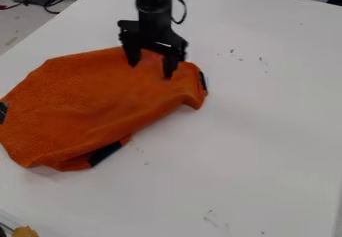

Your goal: Fold the cloth from the top right to the bottom left

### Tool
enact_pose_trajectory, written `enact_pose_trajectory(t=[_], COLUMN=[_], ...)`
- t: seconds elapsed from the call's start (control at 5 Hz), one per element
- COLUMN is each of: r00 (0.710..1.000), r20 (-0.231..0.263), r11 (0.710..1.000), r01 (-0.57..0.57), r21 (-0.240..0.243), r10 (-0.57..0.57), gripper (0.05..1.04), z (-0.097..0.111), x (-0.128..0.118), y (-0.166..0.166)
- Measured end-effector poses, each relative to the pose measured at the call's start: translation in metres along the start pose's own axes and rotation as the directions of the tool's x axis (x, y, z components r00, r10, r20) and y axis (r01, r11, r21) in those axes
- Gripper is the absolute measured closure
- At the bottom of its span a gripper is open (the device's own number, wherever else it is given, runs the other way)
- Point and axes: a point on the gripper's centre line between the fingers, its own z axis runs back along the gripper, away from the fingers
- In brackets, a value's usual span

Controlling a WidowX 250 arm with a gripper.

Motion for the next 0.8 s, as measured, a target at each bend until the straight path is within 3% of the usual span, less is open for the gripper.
enact_pose_trajectory(t=[0.4, 0.8], r00=[1.000, 0.992], r20=[0.013, 0.022], r11=[1.000, 0.991], r01=[-0.026, -0.120], r21=[0.000, -0.060], r10=[0.026, 0.121], gripper=[0.083, 0.083], z=[-0.003, -0.030], x=[0.004, 0.030], y=[-0.037, -0.057])
